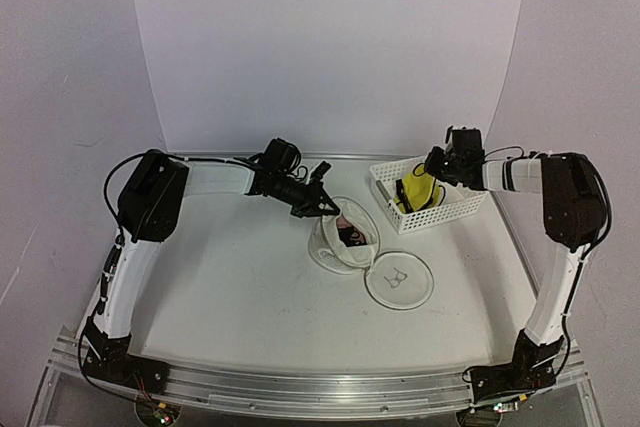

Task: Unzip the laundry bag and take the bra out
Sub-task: Place the bra in the bin, then adjust the laundry bag at the center of the board.

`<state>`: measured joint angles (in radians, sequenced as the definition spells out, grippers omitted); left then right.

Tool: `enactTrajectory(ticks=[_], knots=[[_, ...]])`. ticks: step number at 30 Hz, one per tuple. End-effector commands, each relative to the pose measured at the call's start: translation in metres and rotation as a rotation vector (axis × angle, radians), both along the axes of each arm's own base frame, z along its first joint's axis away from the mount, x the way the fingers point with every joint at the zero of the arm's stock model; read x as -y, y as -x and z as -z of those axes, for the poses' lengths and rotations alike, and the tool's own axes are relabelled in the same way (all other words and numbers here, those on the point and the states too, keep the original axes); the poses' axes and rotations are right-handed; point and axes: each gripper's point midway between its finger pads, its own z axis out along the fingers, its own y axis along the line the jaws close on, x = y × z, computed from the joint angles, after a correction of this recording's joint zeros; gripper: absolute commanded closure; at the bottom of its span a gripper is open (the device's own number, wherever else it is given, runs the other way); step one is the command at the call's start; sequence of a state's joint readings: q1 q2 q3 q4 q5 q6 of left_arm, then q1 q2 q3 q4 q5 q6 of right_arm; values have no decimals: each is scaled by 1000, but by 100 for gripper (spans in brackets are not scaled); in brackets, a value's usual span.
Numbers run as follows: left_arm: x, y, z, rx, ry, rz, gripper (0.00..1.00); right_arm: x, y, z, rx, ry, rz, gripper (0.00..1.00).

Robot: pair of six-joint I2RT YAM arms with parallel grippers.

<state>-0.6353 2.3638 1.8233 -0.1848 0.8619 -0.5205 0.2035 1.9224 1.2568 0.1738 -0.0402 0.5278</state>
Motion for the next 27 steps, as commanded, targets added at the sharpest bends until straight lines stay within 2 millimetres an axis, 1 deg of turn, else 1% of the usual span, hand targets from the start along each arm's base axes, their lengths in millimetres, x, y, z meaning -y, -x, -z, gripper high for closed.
enactTrajectory(ticks=[1,4,5,8,12,14,16,18,19,24,27], knots=[[1,5,-3,18,9,28,100,2,-13,-5,5,-67,13,82],[-1,5,-3,25,2,29,100,12,-12,8,-34,-49,48,62],[-1,4,-4,28,0,26,100,15,-12,9,-40,-39,57,58],[-2,4,-3,32,-6,21,100,24,-10,9,-56,10,79,52],[-3,3,-4,34,-11,15,100,40,-10,-4,-55,137,112,47],[-4,3,-5,37,-10,14,100,49,-5,-2,-91,209,118,45],[-4,3,-5,39,-10,15,100,52,0,-3,-107,250,113,42],[-3,2,-5,40,-10,15,100,51,7,-9,-103,253,91,41],[-3,2,-4,40,-10,15,100,48,11,-15,-93,245,78,41],[-3,2,-6,41,-9,14,100,35,33,-34,-69,188,-8,41],[-5,4,-9,48,-9,14,100,18,51,-48,-43,116,-99,41]])
